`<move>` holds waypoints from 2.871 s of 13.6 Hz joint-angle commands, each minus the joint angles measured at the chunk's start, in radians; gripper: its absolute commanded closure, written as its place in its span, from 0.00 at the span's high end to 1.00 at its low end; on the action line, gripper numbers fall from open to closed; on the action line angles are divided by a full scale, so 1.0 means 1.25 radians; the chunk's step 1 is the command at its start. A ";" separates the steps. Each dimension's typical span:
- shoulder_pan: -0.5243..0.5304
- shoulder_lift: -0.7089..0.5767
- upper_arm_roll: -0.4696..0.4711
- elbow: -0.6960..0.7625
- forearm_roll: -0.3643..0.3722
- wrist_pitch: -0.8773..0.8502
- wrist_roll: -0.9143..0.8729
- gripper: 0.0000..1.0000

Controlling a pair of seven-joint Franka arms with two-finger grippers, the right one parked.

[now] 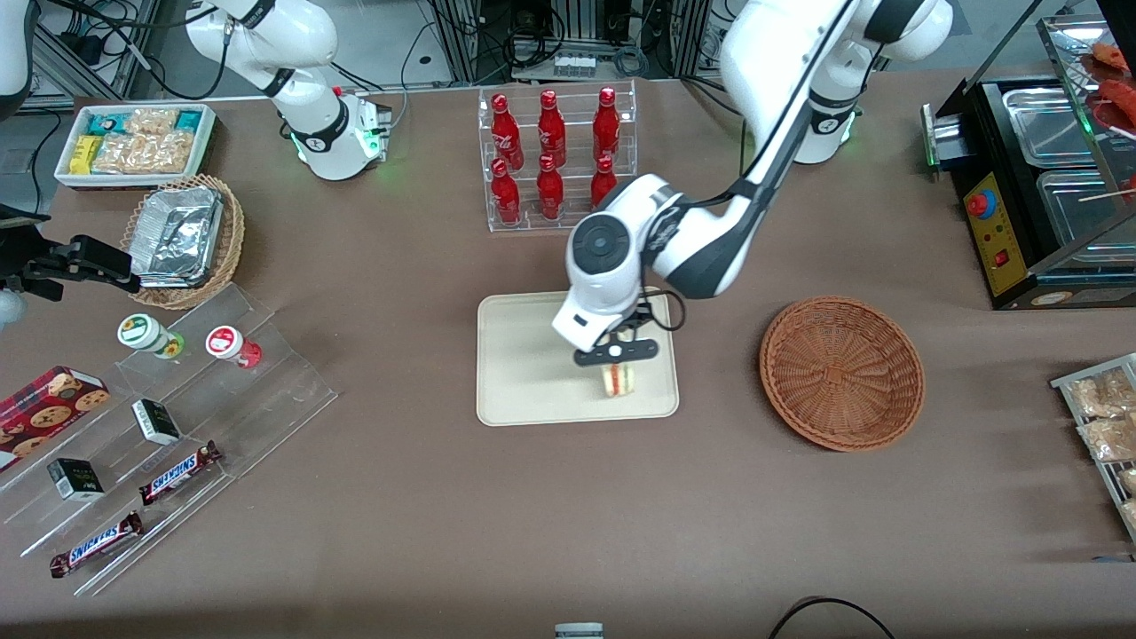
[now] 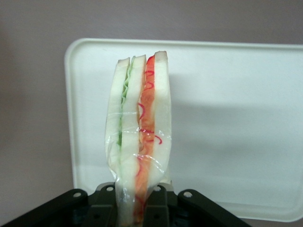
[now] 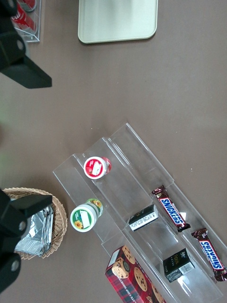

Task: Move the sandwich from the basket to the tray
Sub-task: 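Carry the sandwich with the left gripper over the cream tray and lower it, then open the left gripper to release the sandwich onto the tray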

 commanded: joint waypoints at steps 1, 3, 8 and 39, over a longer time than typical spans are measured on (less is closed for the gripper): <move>-0.007 0.115 -0.026 0.144 -0.005 -0.041 0.009 0.00; -0.023 0.152 -0.034 0.185 -0.004 -0.046 0.008 0.00; -0.039 0.185 -0.032 0.208 0.000 -0.045 0.009 0.00; 0.005 -0.013 -0.025 0.203 0.022 -0.218 0.051 1.00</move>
